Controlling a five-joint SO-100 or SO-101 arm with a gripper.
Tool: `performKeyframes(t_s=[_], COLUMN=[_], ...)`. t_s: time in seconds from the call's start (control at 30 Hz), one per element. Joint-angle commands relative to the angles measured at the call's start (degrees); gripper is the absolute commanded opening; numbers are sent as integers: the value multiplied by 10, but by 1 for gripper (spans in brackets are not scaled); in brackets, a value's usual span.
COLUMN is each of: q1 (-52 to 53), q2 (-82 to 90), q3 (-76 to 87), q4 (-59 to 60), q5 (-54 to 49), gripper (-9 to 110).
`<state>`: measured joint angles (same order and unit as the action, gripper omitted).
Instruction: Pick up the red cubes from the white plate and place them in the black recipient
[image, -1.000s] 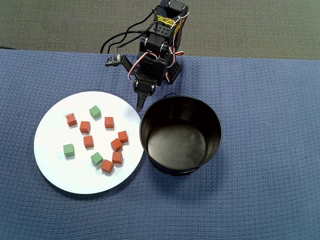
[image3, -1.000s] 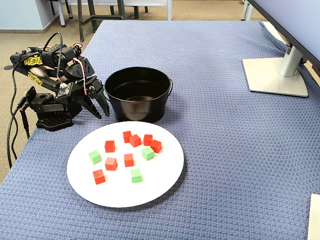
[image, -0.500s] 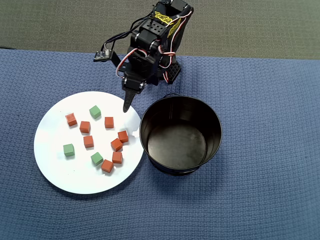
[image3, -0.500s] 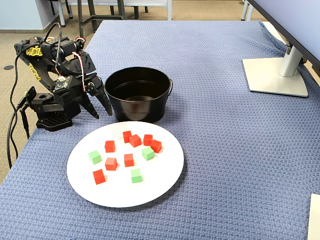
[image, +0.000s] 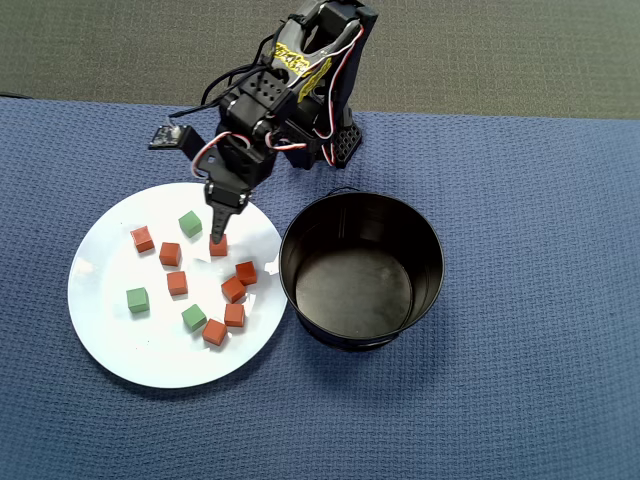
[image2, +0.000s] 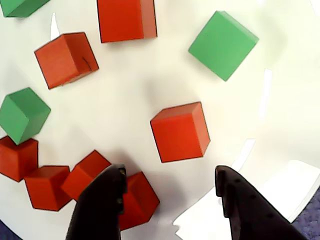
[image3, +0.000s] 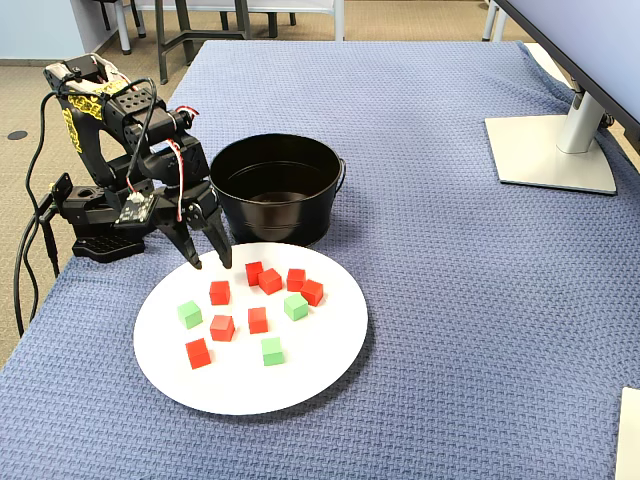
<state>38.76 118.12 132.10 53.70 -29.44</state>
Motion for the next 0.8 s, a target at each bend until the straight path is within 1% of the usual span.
performKeyframes(t_s=[0.0, 0.2, 0.5, 0.77], q1=[21, 18, -16, -23], q2=[-31, -97, -147, -175], q3=[-55, -87, -91, -96], q4=[-22, -29, -52, -62], q5=[-11, -20, -98, -134], gripper=[16, 17, 18, 15])
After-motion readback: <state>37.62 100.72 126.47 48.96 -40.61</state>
